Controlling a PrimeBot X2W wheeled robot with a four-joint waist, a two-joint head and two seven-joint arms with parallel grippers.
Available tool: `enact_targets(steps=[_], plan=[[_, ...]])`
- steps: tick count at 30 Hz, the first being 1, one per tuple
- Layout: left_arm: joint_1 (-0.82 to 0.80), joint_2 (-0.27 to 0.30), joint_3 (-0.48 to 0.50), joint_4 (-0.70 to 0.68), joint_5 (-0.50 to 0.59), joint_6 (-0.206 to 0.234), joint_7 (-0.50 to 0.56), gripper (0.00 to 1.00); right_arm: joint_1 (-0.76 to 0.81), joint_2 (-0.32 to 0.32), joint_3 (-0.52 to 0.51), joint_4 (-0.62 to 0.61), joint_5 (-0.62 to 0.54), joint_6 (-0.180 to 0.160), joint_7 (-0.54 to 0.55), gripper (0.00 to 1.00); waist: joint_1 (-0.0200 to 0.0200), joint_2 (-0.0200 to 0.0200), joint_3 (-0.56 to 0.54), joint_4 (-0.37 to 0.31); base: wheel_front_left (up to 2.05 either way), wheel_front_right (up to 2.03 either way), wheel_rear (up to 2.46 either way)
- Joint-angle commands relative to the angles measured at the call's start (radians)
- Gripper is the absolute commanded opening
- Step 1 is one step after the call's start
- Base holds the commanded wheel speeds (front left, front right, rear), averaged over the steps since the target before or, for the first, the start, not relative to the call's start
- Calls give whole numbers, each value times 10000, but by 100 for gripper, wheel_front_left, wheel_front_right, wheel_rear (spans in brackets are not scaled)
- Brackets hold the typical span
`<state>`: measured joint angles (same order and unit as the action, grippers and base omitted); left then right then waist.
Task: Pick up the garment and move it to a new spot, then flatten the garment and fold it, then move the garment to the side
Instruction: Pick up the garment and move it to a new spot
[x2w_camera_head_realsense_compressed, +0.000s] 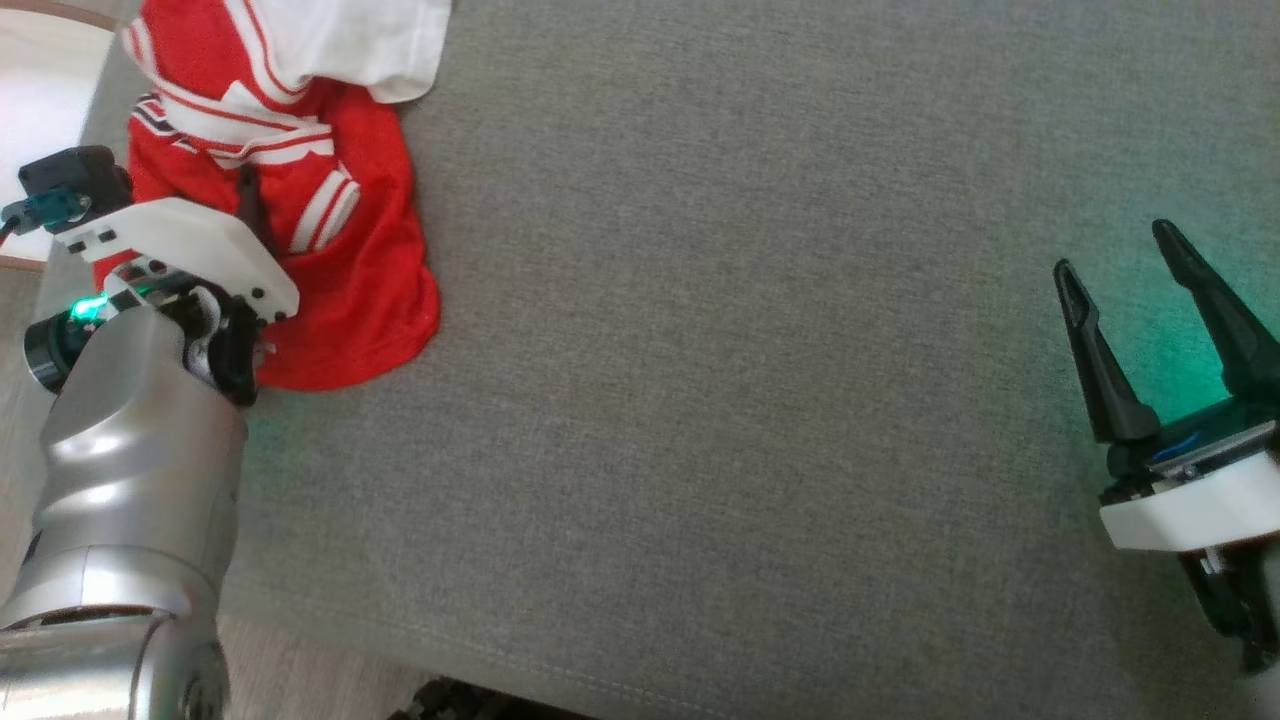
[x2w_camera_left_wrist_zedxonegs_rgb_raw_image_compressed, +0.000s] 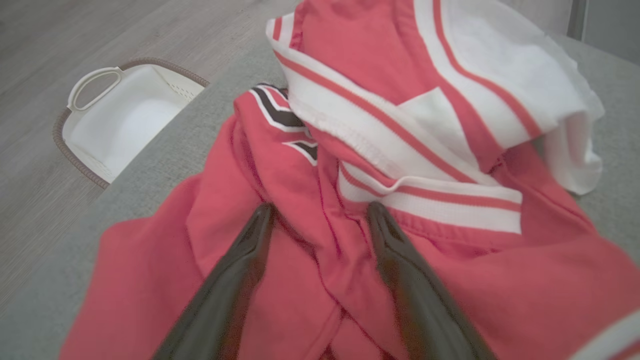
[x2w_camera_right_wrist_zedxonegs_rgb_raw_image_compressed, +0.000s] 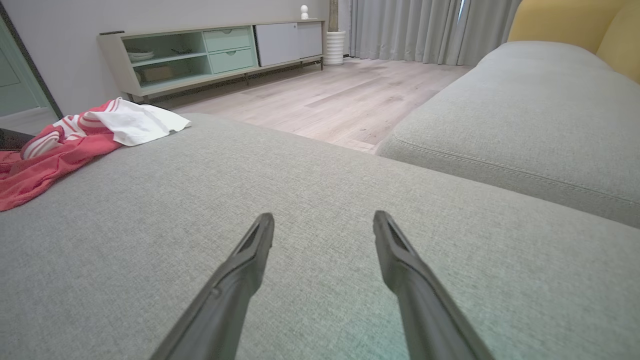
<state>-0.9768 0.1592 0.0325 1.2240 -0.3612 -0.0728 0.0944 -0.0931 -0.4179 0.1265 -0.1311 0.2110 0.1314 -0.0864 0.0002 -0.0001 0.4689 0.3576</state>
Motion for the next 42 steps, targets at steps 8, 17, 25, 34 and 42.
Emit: enact_targets(steps=[8,17,25,34,42], plan=[[-686,963,-685,-194,749,-296,-2151,0,-147,173,312,-150,-107,-7,-266,100,-2,1,-283,-375,0,0,0],[-1848,1375,-1919,-1159,1580,-539,-3382,0,-346,1259,824,1242,43,-7,-1332,100,-2,1,-2039,-1300,0,0,0],[-2183,1339,-3367,-2377,1536,-574,-3448,0,-202,2224,1165,2191,237,-7,-1721,100,-2,1,-3472,-2805,0,0,0],[-1980,1366,-5153,-4668,222,-577,-2677,0,48,2856,1182,2159,290,-7,-1751,100,-2,1,-4322,-4804,0,0,0],[-464,942,-5460,-6222,-610,-549,-2253,0,199,3093,986,1889,259,-7,-1752,100,-2,1,-3866,-5528,0,0,0]])
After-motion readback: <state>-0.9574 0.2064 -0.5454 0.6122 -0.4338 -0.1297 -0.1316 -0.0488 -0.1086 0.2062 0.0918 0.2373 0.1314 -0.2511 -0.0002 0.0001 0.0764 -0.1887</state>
